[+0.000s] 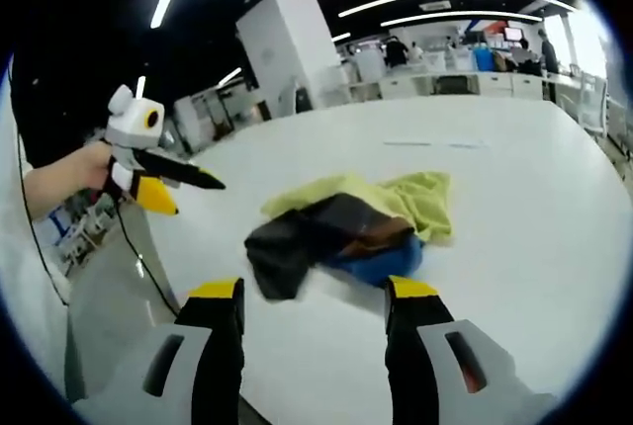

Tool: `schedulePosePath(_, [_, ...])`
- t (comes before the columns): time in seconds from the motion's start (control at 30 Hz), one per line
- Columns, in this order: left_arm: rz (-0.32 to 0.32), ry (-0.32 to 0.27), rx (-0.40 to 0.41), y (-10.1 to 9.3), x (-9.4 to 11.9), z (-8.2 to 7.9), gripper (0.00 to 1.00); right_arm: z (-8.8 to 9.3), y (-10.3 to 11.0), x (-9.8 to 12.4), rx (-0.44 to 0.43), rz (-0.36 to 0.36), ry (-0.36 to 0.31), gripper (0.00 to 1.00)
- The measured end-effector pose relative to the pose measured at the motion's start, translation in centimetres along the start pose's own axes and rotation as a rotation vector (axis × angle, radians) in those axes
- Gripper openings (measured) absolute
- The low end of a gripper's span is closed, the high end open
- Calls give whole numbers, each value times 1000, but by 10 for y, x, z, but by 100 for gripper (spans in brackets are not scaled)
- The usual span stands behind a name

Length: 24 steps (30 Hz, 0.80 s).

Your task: Fold the garment on the visible template until the final outline fits inside the template.

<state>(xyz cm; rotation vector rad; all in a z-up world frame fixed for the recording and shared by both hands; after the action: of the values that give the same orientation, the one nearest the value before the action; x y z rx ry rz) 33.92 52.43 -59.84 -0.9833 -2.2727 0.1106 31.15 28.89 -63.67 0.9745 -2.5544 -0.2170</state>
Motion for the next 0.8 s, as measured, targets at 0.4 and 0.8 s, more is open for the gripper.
schedulePosePath(0.4, [4, 11, -6, 1, -6, 1, 81, 0, -5, -8, -17, 13, -11, 49])
schedulePosePath(0.8, [8, 19, -14, -3, -9, 3, 80, 1, -7, -16, -35, 28, -2, 43])
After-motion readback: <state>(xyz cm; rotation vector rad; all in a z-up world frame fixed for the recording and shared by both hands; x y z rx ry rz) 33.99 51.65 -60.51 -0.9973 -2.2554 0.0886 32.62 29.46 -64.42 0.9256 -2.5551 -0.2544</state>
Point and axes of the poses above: the point that each gripper's makers call its tool centre point, and the gripper's own axes: x roughly backward along the fingers, y roughly to its left, z roughly out of its underside, the point moved 6 cm from there along x, roughly backward along the fingers, and after that the axes turned 9 degrees about -y, right-handed, at the moved point
